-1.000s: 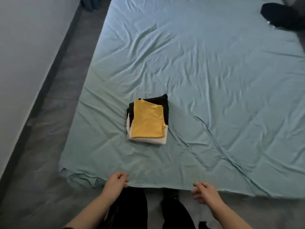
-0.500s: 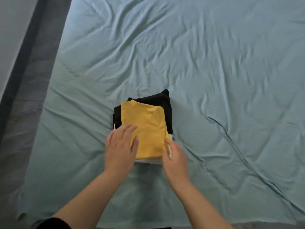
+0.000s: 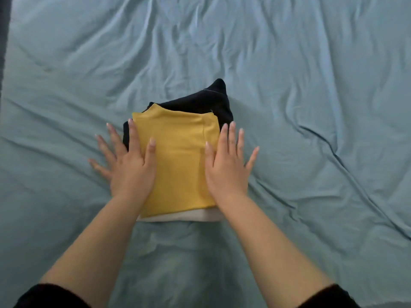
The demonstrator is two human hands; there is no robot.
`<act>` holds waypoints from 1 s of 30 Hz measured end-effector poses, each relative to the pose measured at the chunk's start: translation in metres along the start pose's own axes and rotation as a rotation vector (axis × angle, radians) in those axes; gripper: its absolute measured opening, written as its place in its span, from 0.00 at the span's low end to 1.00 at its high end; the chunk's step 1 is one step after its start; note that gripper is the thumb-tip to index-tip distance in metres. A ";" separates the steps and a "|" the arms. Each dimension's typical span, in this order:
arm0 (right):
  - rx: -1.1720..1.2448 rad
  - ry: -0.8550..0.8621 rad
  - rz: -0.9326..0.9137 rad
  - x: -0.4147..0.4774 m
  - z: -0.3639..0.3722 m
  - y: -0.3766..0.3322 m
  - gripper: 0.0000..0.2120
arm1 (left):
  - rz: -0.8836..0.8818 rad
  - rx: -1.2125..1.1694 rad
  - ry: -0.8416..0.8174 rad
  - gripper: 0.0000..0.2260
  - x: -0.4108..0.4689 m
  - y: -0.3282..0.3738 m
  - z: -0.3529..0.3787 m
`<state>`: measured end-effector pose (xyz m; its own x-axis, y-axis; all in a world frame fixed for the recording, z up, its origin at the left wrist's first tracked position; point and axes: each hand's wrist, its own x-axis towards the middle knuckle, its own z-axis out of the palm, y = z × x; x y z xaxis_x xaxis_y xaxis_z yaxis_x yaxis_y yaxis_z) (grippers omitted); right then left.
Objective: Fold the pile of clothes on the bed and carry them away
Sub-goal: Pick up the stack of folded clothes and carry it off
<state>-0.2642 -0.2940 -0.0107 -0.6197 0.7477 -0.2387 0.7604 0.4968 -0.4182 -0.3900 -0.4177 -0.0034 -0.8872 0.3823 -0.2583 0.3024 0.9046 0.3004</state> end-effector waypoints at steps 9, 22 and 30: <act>0.219 -0.263 -0.006 -0.052 -0.027 0.072 0.47 | 0.244 0.119 -0.306 0.50 -0.058 -0.057 -0.019; 0.926 -0.654 0.646 0.014 -0.024 0.051 0.44 | -0.579 -0.991 -0.635 0.35 -0.013 -0.021 -0.012; 0.970 -0.636 0.737 -0.106 -0.065 0.066 0.25 | -0.754 -0.930 -0.643 0.30 -0.135 -0.019 -0.033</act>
<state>-0.1362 -0.3117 0.0441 -0.3169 0.2422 -0.9170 0.6729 -0.6239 -0.3974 -0.2872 -0.4932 0.0561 -0.3360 0.1062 -0.9358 -0.7516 0.5685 0.3344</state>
